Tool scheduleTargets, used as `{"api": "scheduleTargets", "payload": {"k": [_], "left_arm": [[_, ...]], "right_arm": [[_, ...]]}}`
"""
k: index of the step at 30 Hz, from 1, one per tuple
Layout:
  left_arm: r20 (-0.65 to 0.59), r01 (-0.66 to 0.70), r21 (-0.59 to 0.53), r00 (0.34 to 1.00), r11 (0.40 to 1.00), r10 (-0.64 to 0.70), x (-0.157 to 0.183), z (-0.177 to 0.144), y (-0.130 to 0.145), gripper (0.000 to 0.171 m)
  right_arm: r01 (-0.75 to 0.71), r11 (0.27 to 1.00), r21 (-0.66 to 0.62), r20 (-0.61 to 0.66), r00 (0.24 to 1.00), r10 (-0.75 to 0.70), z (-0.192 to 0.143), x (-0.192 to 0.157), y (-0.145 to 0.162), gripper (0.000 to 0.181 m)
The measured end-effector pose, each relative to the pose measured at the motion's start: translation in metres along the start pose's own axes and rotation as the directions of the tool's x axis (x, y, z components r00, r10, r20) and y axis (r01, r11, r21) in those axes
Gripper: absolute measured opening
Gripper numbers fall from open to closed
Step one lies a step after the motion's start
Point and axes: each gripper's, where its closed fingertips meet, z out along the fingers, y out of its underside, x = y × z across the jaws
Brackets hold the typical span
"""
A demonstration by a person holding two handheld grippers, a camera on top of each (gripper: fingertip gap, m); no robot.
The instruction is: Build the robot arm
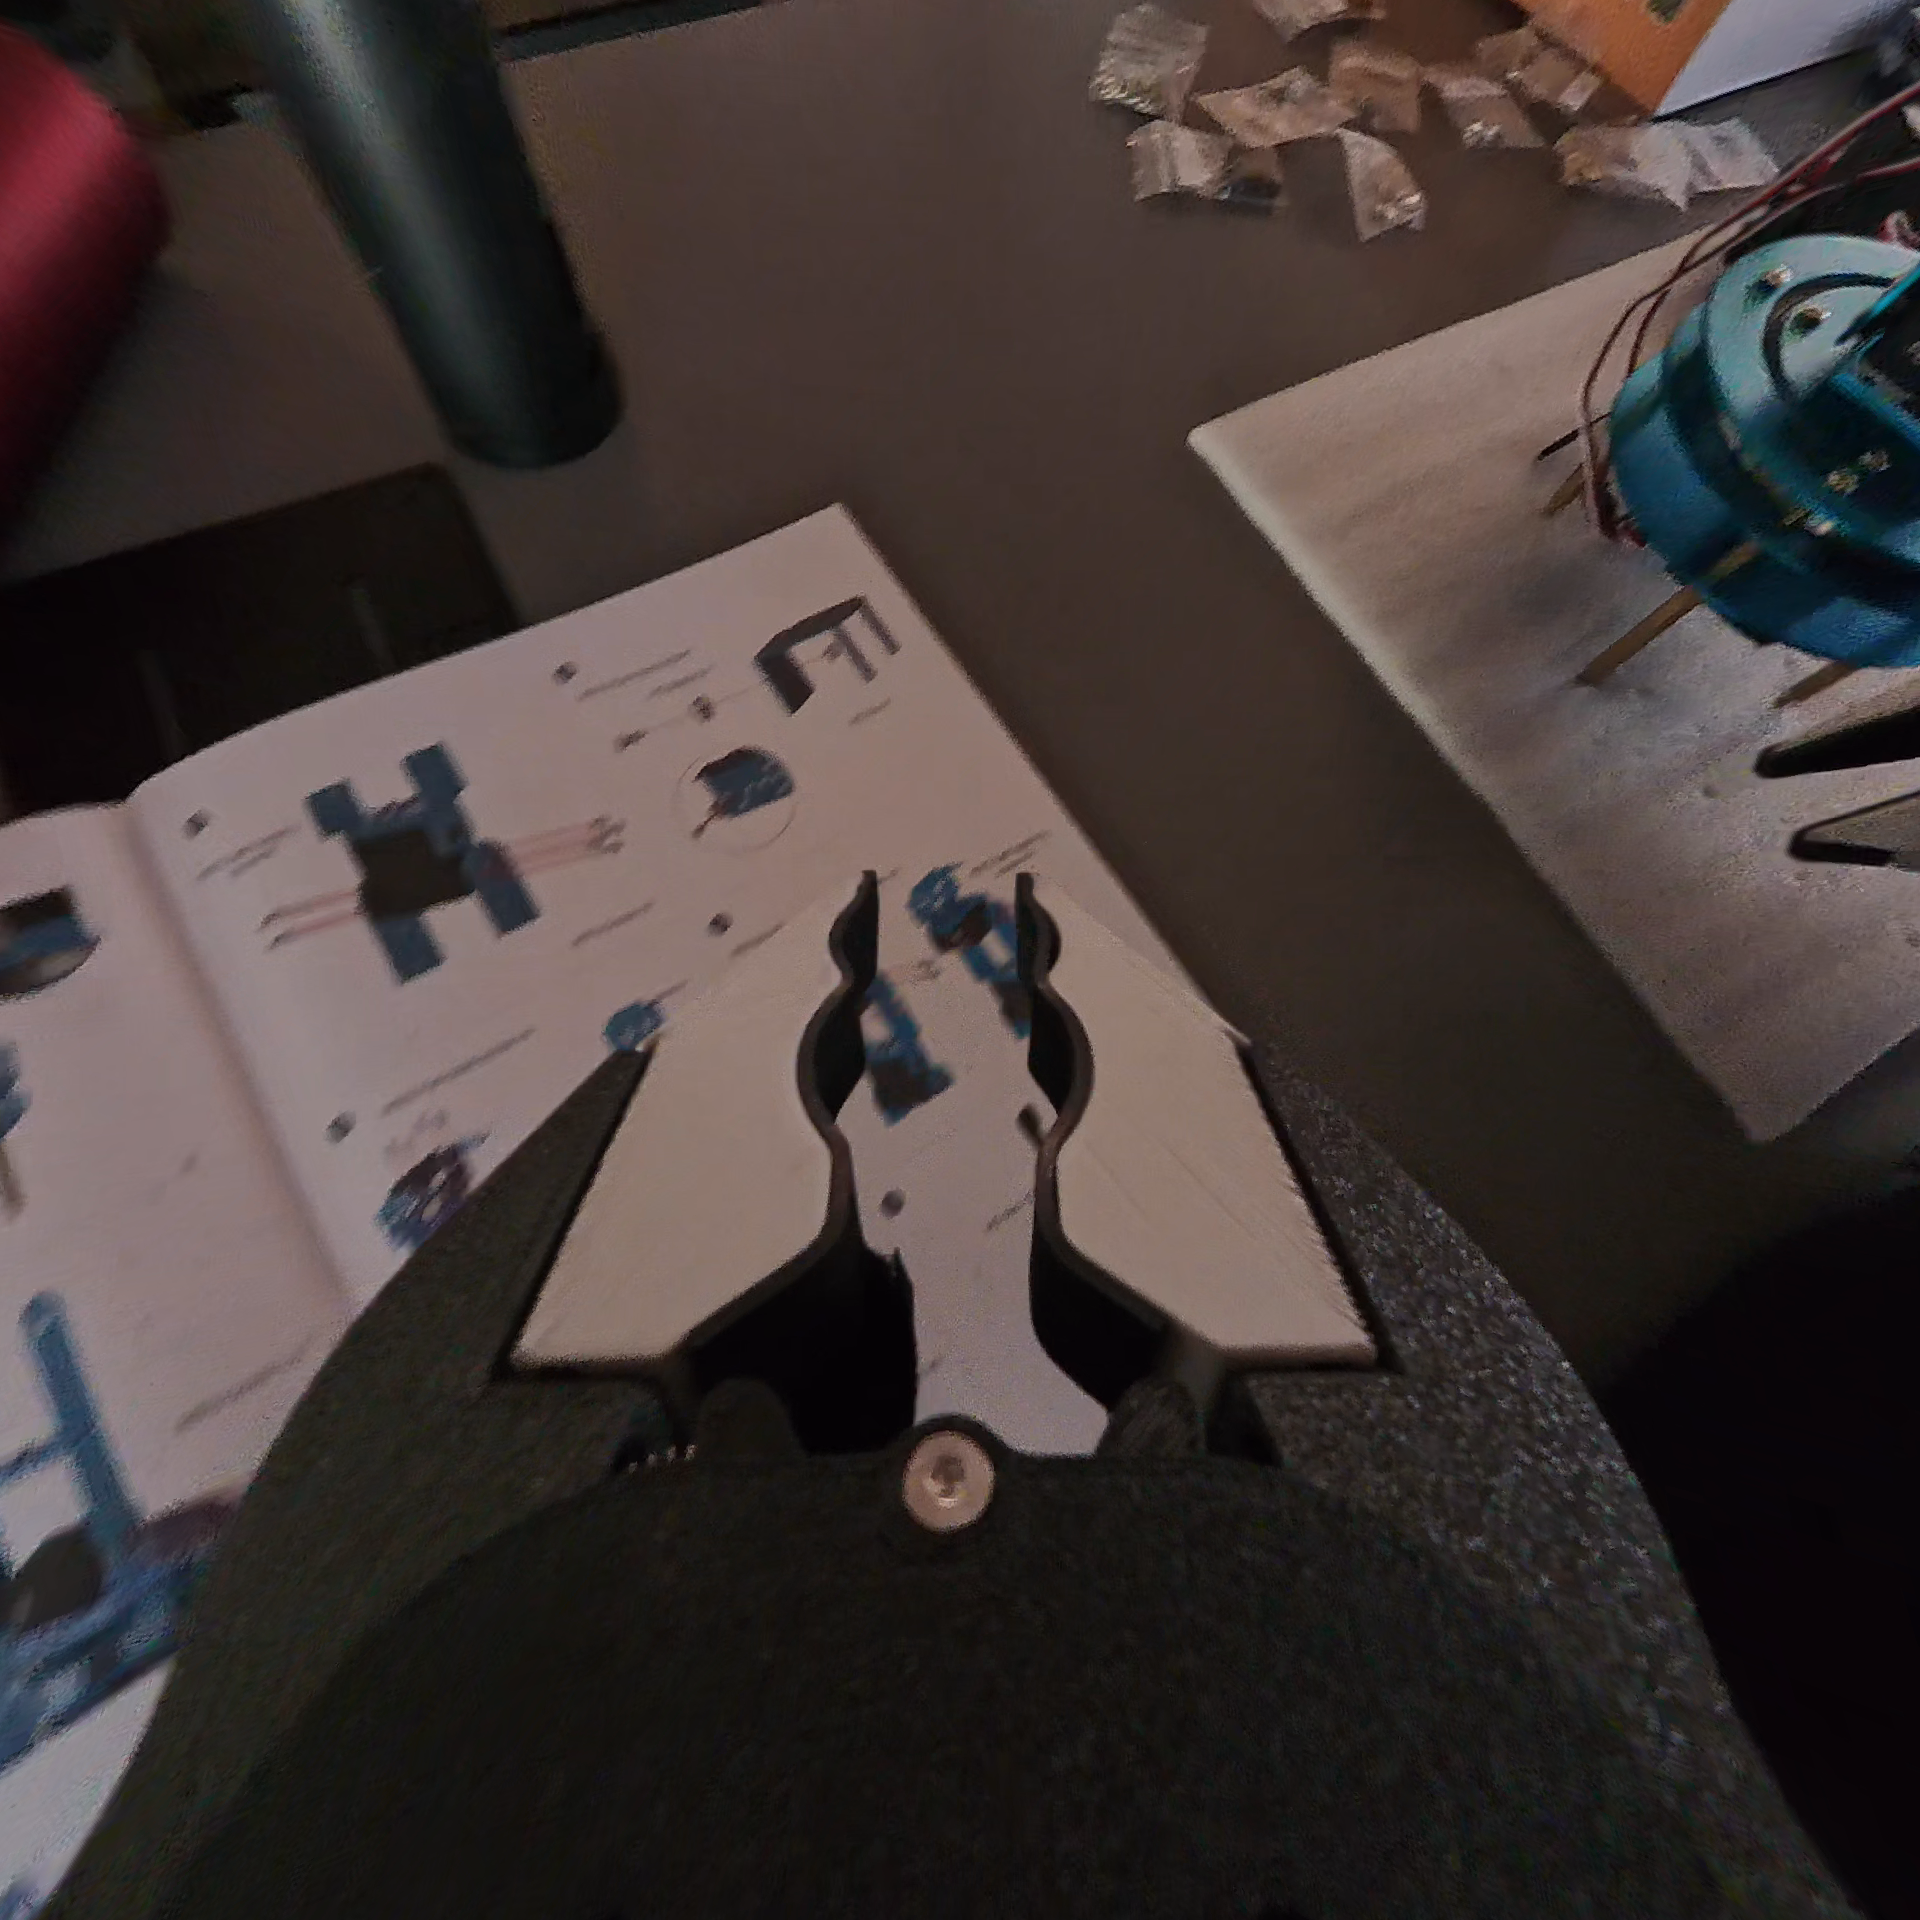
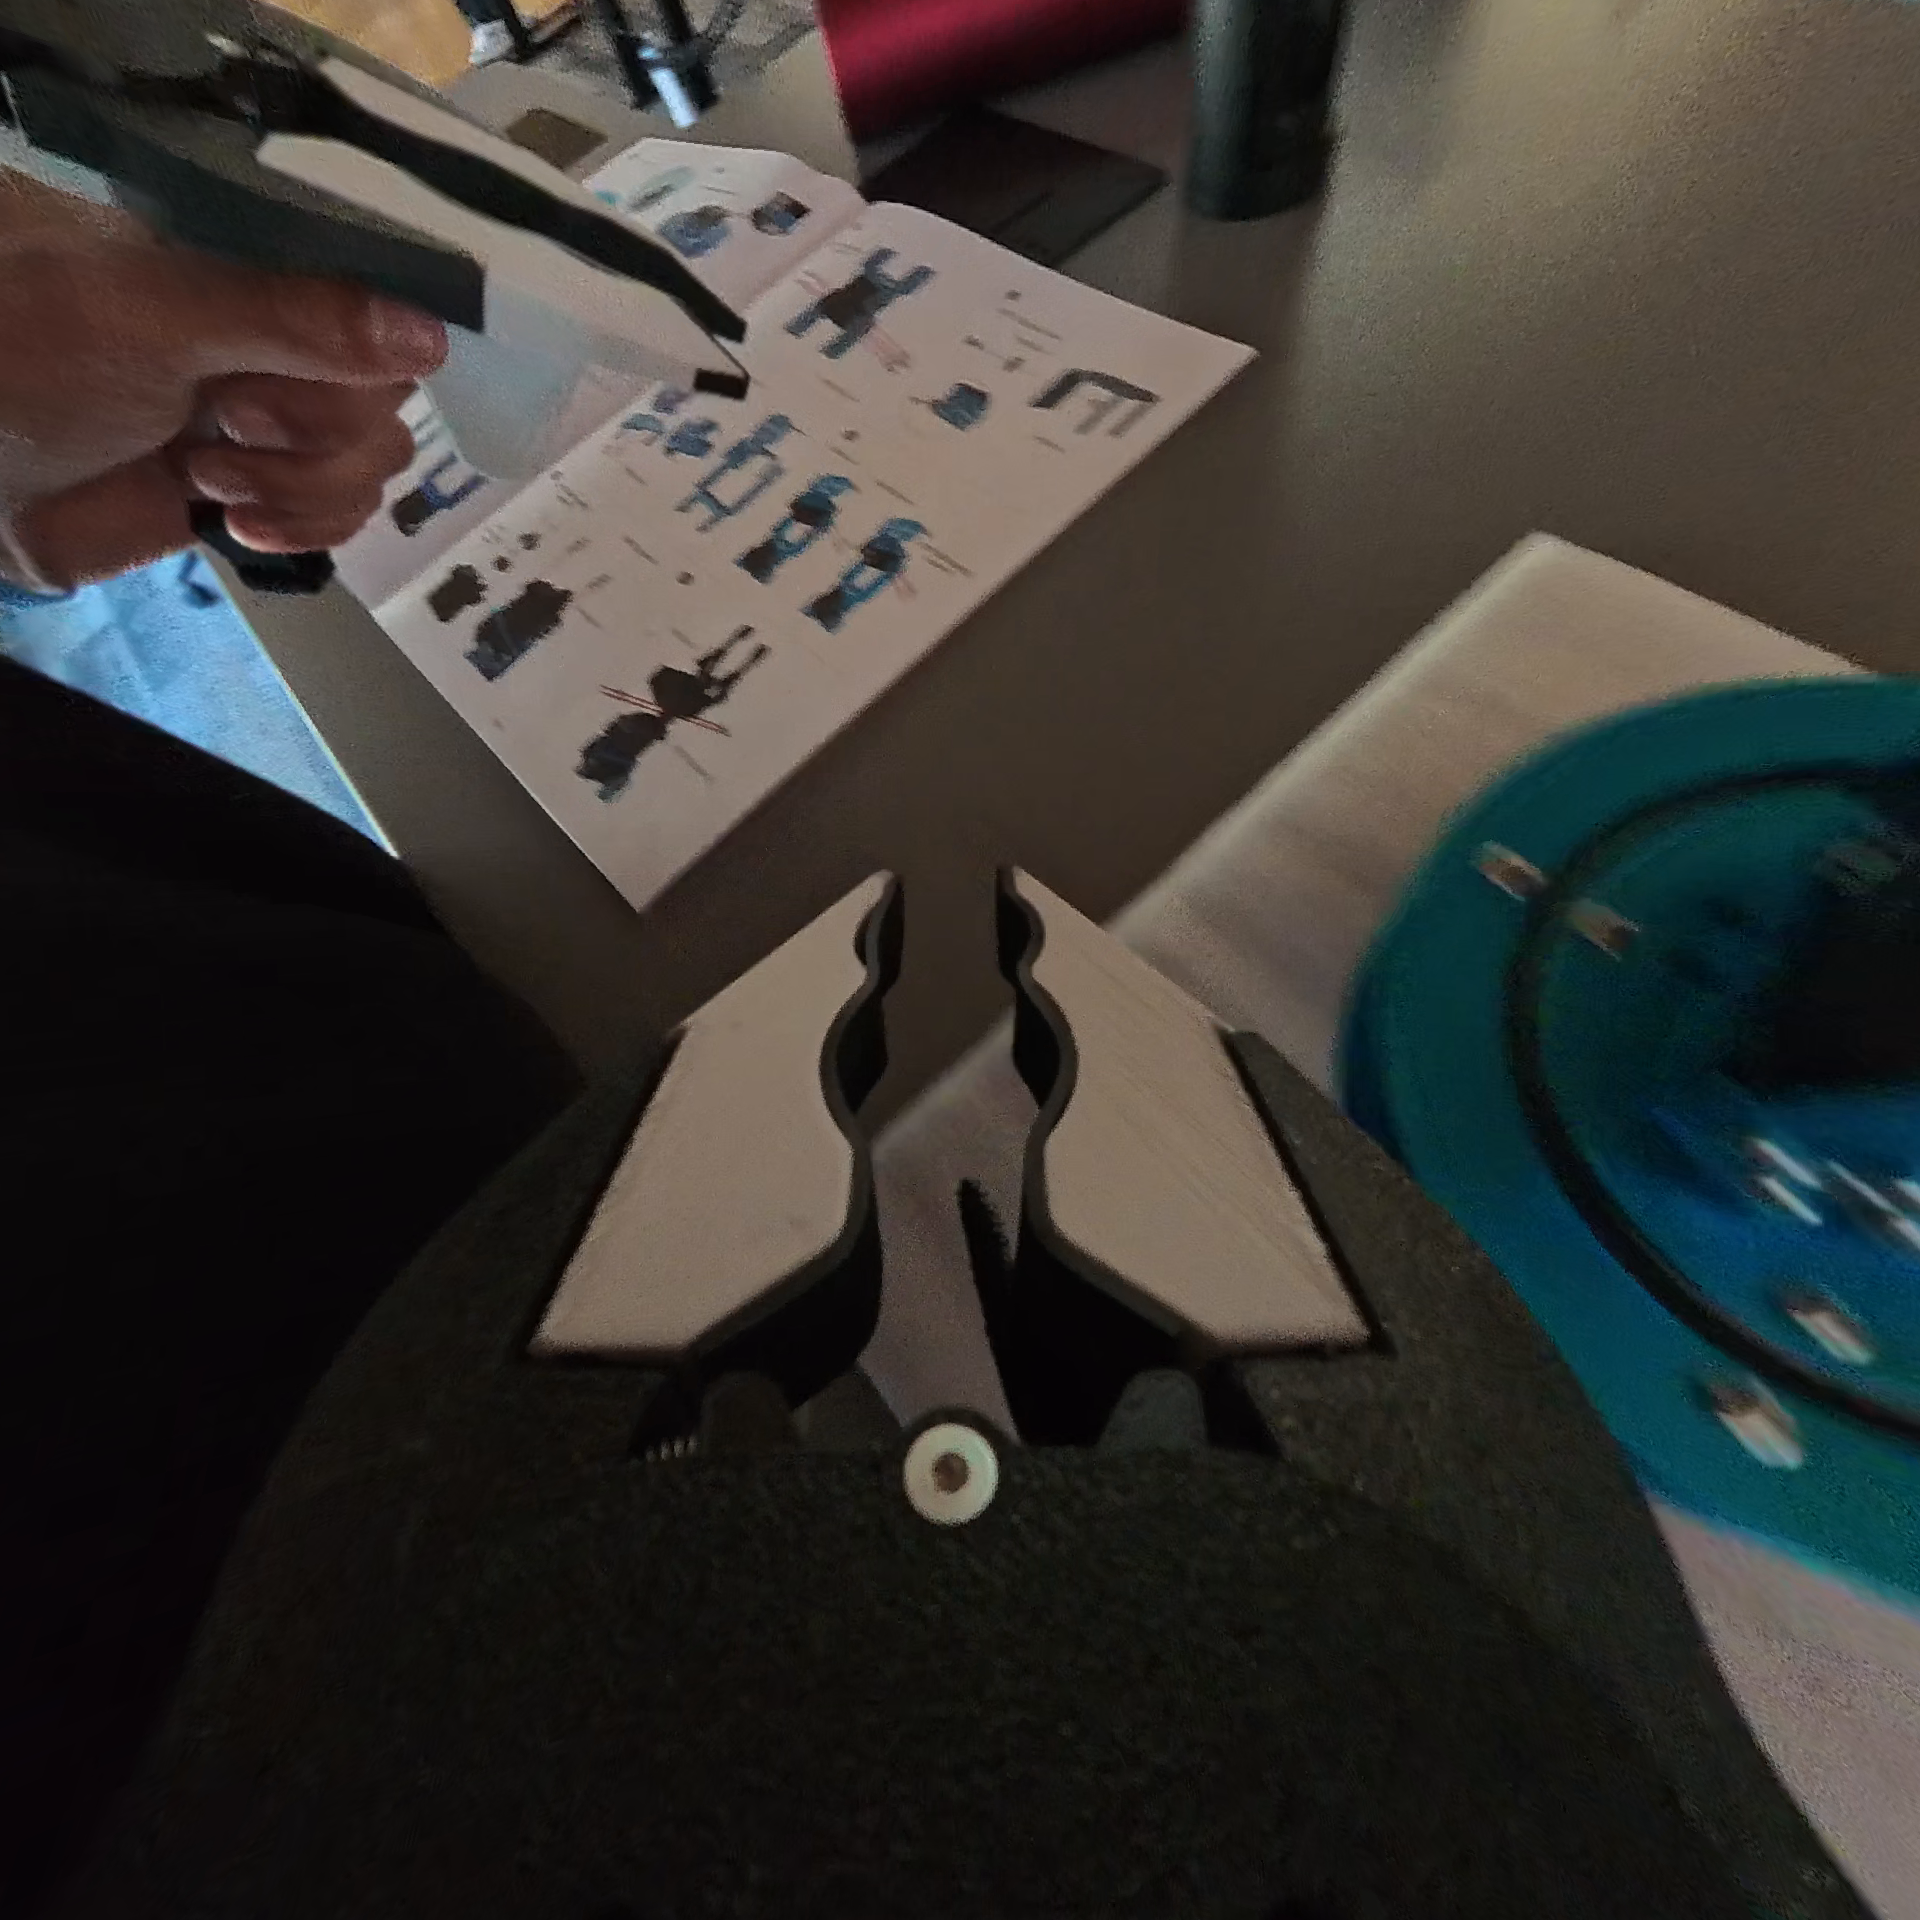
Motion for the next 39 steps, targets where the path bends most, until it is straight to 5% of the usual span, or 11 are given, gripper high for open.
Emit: {"api": "scheduleTargets", "payload": {"k": [8,12,26,39], "left_arm": [[-0.065,-0.084,-0.048,0.995,0.995,0.081,0.048,0.065,-0.039,0.026],[-0.102,-0.112,-0.077,0.989,0.991,0.104,0.070,0.088,-0.049,0.026],[-0.085,-0.110,-0.099,0.991,0.989,0.102,0.087,0.102,-0.054,0.025],[-0.064,-0.123,-0.128,0.991,0.984,0.116,0.083,0.098,-0.052,0.026]], "right_arm": [[-0.052,0.997,0.063,-0.139,0.988,0.061,-0.101,0.078,0.033,0.016],[-0.119,0.984,0.131,-0.104,0.986,0.133,-0.128,0.099,0.034,0.018],[-0.100,0.992,0.075,-0.257,0.959,0.116,-0.145,0.177,0.040,0.017],[-0.107,0.991,0.077,-0.298,0.946,0.125,-0.143,0.202,0.040,0.015]]}}
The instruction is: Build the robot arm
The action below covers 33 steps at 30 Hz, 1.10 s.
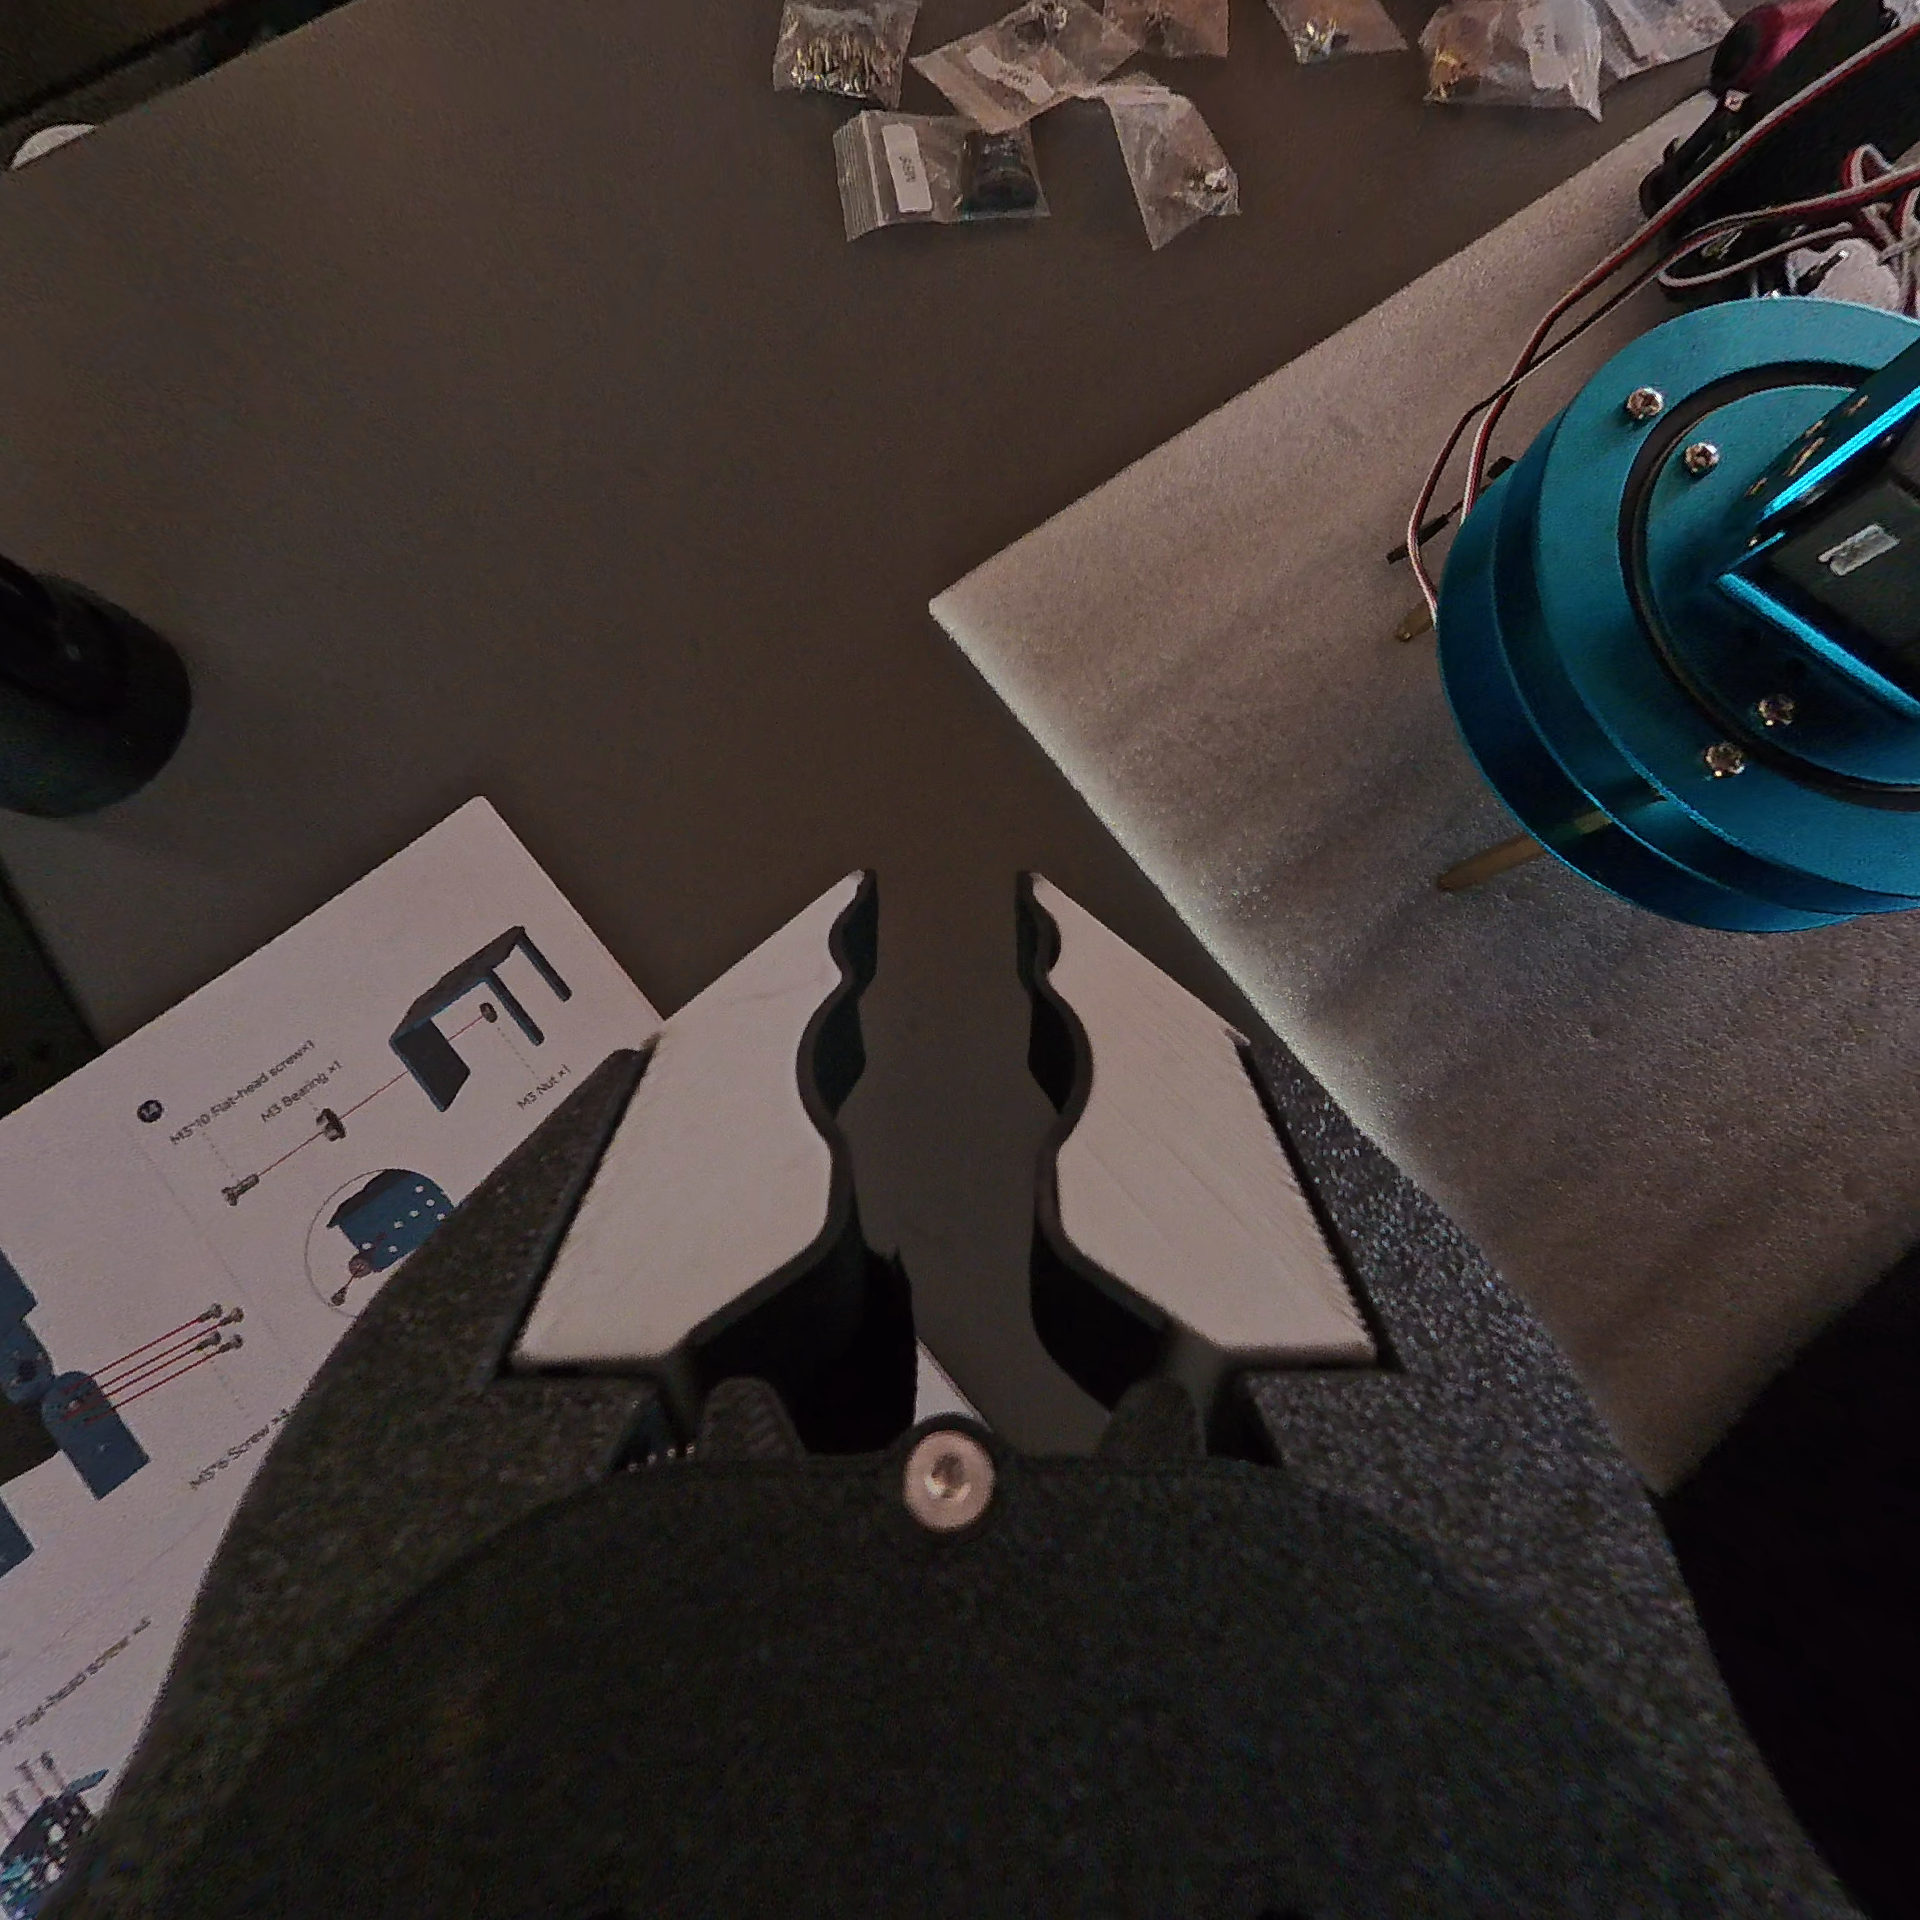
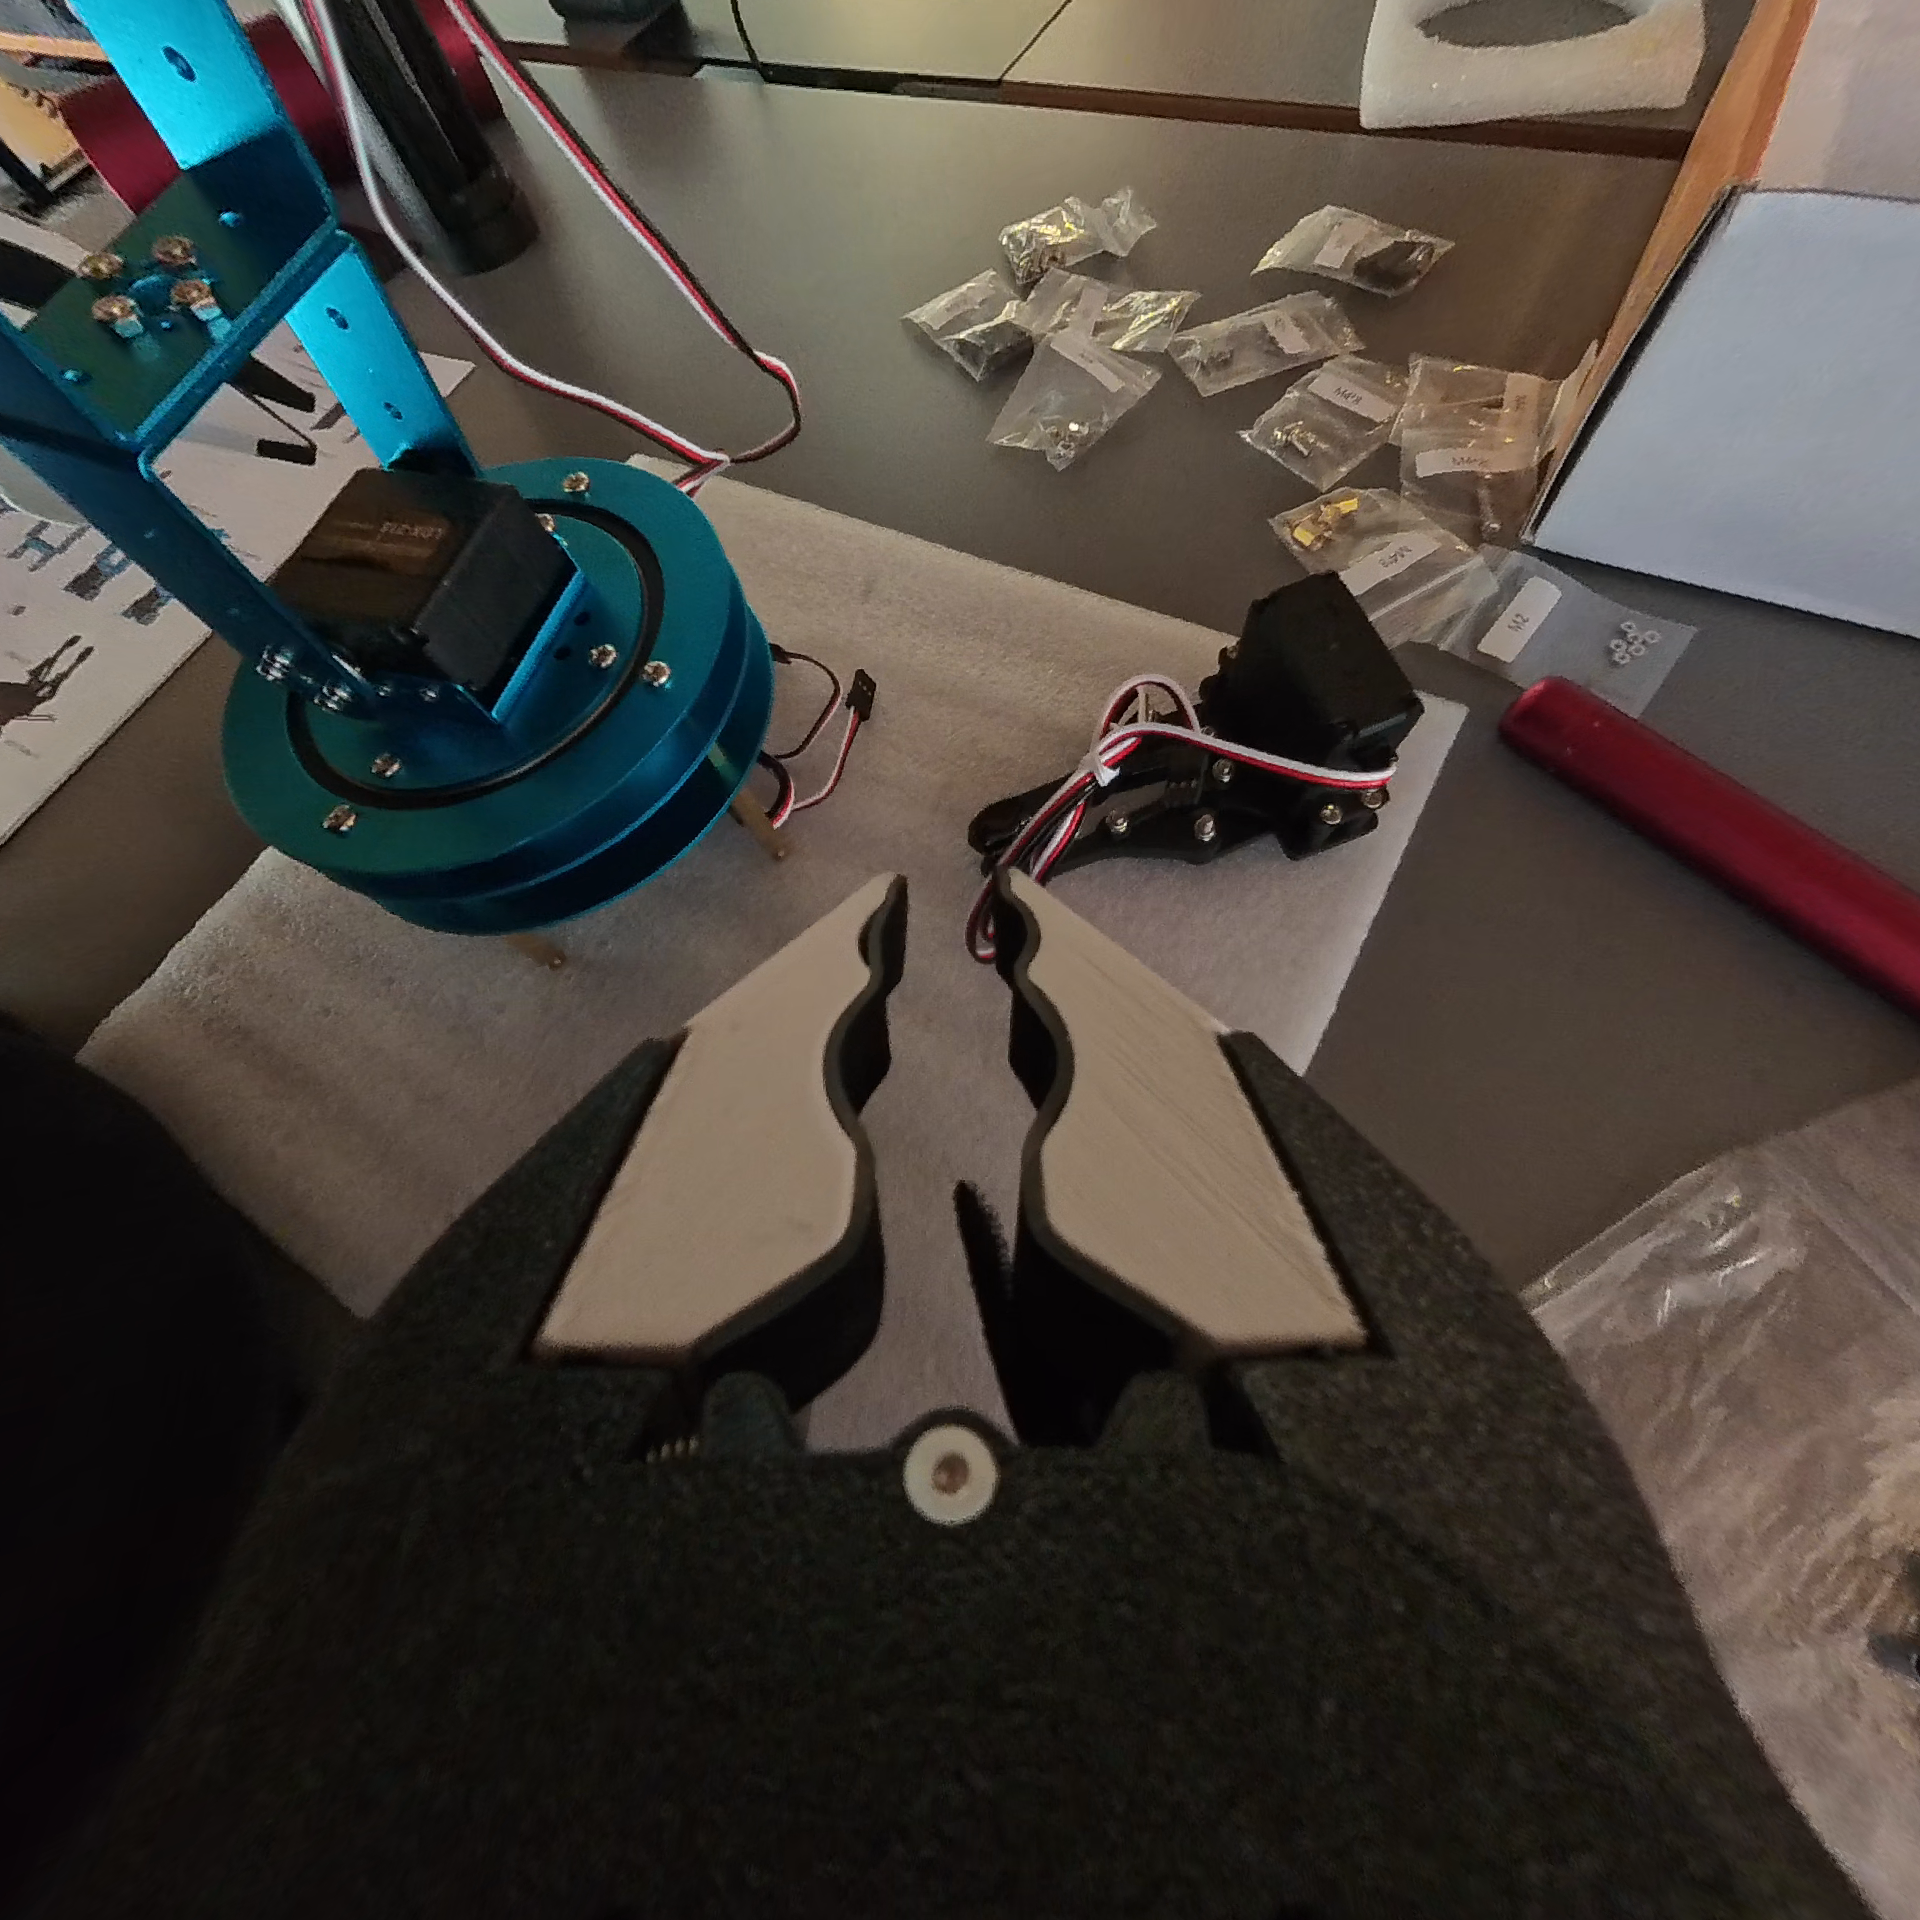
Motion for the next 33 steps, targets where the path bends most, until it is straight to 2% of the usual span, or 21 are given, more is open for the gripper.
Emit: {"api": "scheduleTargets", "payload": {"k": [33], "left_arm": [[0.004,-0.014,-0.016,1.000,1.000,0.014,0.000,-0.002,0.005,0.026]], "right_arm": [[0.005,1.000,-0.007,-0.002,1.000,-0.005,0.012,-0.008,0.001,0.015]]}}
